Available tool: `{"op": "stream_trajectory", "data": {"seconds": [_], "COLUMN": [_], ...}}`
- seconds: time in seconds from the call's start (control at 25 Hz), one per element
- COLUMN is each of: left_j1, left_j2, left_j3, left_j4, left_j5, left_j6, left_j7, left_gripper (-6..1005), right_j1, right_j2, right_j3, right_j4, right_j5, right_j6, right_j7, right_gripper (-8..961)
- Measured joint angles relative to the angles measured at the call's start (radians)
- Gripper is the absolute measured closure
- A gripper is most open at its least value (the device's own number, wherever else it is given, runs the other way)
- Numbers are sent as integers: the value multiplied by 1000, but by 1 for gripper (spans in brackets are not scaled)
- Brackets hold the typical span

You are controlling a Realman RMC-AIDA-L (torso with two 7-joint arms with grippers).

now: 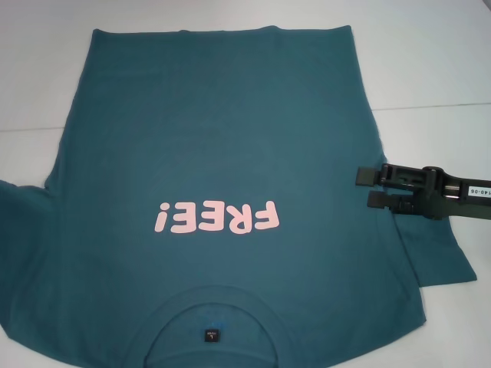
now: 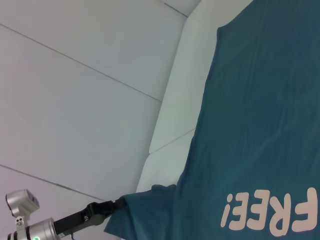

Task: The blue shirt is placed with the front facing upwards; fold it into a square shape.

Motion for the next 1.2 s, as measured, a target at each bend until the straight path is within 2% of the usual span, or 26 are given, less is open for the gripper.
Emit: {"op": "stream_trajectory", "data": {"seconds": [0.24,0.44,0.56,0.8,1.0,1.2], "left_j1": [-40,-75,-102,-153,-203,-225], "left_j2": [0,-18,-34,-78,-114,-115], "left_j3": [50,135,143,141,144,157], "left_j4": [31,69,70,33,-80,-131], "left_j5": [21,17,16,14,8,1], "left_j6": [157,225,242,211,89,69], "left_j7": [-80,-153,-165,-180,-172,-132], "left_gripper": [946,936,930,917,907,896], "right_j1": [0,0,-1,-1,-2,-4], "right_j2": [0,0,0,0,0,0], "right_j3": [0,-2,-1,0,0,0], "right_j4": [0,0,0,0,1,2], "right_j5": [0,-1,-3,-4,-4,-5], "right_j6": [-1,4,5,8,11,12], "right_j7": [0,0,0,-2,-4,-4], "right_gripper": [9,9,8,8,8,9]}}
